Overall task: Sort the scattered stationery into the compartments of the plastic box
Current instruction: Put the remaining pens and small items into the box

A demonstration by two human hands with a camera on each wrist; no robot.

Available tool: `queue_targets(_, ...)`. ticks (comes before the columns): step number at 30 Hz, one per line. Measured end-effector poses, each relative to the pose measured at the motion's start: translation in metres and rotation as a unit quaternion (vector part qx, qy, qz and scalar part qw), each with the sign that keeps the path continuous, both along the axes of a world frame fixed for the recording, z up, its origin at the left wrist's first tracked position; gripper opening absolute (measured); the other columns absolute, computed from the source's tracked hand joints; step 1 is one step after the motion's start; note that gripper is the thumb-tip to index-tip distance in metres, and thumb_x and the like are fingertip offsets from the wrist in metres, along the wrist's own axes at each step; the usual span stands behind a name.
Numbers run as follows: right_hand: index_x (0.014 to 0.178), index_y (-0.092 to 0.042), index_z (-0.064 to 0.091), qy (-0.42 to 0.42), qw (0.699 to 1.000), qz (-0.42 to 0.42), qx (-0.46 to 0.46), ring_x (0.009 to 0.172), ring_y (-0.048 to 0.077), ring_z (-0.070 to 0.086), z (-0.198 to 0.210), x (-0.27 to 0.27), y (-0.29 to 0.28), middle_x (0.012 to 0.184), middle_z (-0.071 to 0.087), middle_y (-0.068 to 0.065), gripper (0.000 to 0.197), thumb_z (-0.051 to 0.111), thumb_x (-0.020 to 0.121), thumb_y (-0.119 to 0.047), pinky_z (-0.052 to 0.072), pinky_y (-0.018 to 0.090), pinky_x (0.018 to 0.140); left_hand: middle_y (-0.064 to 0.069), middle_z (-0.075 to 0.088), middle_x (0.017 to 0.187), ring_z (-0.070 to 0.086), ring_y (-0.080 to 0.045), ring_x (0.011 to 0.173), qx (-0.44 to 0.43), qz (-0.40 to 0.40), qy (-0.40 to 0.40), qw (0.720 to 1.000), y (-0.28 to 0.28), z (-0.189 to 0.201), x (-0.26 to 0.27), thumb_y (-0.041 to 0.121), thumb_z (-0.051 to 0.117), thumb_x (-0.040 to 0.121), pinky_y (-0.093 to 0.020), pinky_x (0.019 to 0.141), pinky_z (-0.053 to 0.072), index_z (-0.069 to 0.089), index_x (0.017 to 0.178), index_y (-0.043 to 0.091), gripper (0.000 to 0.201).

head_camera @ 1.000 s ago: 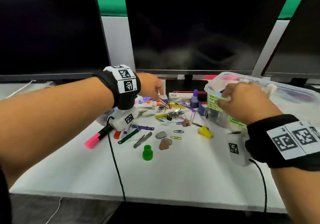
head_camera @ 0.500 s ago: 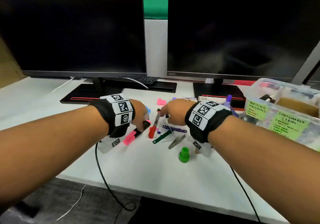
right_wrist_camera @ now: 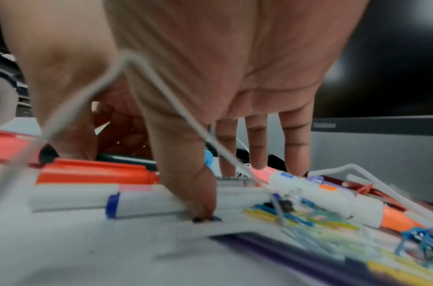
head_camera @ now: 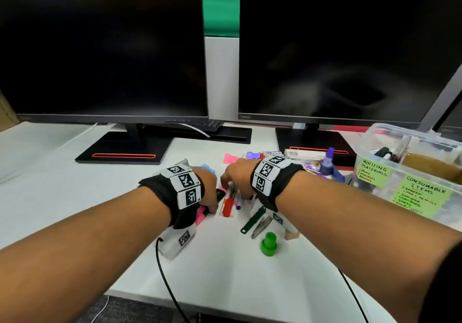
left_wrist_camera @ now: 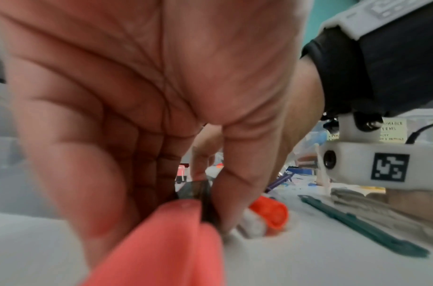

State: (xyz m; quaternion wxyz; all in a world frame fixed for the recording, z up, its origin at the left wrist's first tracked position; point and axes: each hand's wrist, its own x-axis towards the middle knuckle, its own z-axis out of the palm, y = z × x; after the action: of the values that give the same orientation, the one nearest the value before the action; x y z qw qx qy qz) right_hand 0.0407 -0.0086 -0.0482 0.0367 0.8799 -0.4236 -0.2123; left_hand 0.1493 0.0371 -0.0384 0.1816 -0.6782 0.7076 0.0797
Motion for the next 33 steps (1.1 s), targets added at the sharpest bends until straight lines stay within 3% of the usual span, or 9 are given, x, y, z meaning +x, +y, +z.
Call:
queue_targets(2,0.118,-0.025,0.058,0.021,1.000,0.003,-0.002,0.103,0.025,0.058,-0.001,-0.003,-0.003,0.115,0.060,0.003,0.041,0.068,0.079,-0.018,0.041,0.030,0.070,0.003,0.056,0.060,0.060,-0.017,0.065,0.001,0.009,0.016,1.000,-0.001,-0.002,-0.003,0.040,0.070,0.074,-0.028,0.081,0.057,0.061,0.064,0.016,0.028)
queue_targets(4,0.121,-0.021,0.057,0.032,0.999,-0.006,0.006,0.102,0.024,0.059,0.000,-0.007,-0.004,0.114,0.062,0.004,0.042,0.067,0.080,-0.019,0.040,0.028,0.070,0.003,0.057,0.059,0.061,-0.017,0.066,0.004,0.011,0.039,0.999,-0.004,-0.003,-0.008,0.041,0.069,0.075,-0.027,0.082,0.056,0.057,0.060,0.017,0.031)
queue_targets(9,0.123,-0.019,0.055,0.057,0.997,-0.040,0.013,0.088,0.020,0.053,0.003,-0.018,-0.006,0.109,0.061,0.003,0.040,0.064,0.084,-0.020,0.039,0.026,0.071,0.003,0.059,0.068,0.055,-0.011,0.059,0.014,0.017,0.102,0.995,-0.011,-0.004,-0.017,0.040,0.066,0.080,-0.021,0.065,0.048,0.062,0.086,0.016,0.025)
queue_targets(12,0.114,-0.023,0.058,0.075,0.995,-0.060,-0.004,0.091,0.022,0.062,-0.004,-0.019,-0.009,0.102,0.064,-0.001,0.035,0.064,0.080,-0.022,0.050,0.031,0.081,-0.001,0.064,0.080,0.061,-0.018,0.072,0.010,0.029,0.128,0.991,-0.013,-0.006,-0.018,0.038,0.065,0.081,-0.025,0.075,0.052,0.062,0.090,0.015,0.026)
queue_targets(16,0.104,-0.025,0.058,0.109,0.991,-0.069,-0.021,0.083,0.025,0.063,-0.013,-0.018,-0.023,0.088,0.061,-0.003,0.033,0.065,0.072,-0.024,0.054,0.041,0.081,0.001,0.057,0.069,0.061,-0.021,0.076,-0.003,0.046,0.142,0.989,-0.015,-0.007,-0.012,0.036,0.064,0.082,-0.028,0.082,0.054,0.060,0.089,0.014,0.023)
queue_targets(21,0.107,-0.021,0.060,0.139,0.988,-0.071,-0.010,0.087,0.030,0.064,-0.013,-0.014,-0.021,0.078,0.052,-0.003,0.024,0.053,0.085,-0.028,0.053,0.043,0.083,-0.002,0.058,0.071,0.063,-0.024,0.082,-0.011,0.081,0.172,0.982,-0.017,-0.006,-0.003,0.034,0.064,0.083,-0.030,0.086,0.054,0.060,0.090,0.011,0.024)
queue_targets(26,0.118,-0.013,0.058,0.106,0.991,-0.079,0.003,0.091,0.027,0.059,-0.009,-0.022,-0.013,0.096,0.057,0.004,0.029,0.044,0.094,-0.022,0.048,0.037,0.088,-0.009,0.068,0.082,0.067,-0.024,0.073,-0.019,0.107,0.244,0.964,-0.016,-0.002,0.000,0.026,0.061,0.084,-0.033,0.077,0.059,0.064,0.100,0.006,0.026)
queue_targets(30,0.111,-0.009,0.057,0.035,0.989,-0.143,0.011,0.091,0.024,0.054,0.010,-0.032,-0.006,0.100,0.054,0.007,0.024,0.040,0.096,-0.015,0.043,0.029,0.081,-0.001,0.056,0.041,0.050,-0.013,0.031,-0.038,0.141,0.310,0.939,-0.017,0.011,0.002,0.021,0.058,0.086,-0.016,0.038,0.039,0.057,0.073,0.008,0.018)
queue_targets(33,0.109,-0.006,0.057,-0.079,0.973,-0.215,0.015,0.088,0.025,0.053,0.035,-0.048,0.001,0.099,0.053,0.012,0.022,0.041,0.096,-0.011,0.043,0.029,0.073,-0.007,0.065,0.061,0.060,-0.017,0.047,-0.053,0.173,0.415,0.892,-0.023,0.019,-0.004,0.019,0.061,0.087,-0.026,0.056,0.056,0.058,0.079,0.008,0.015)
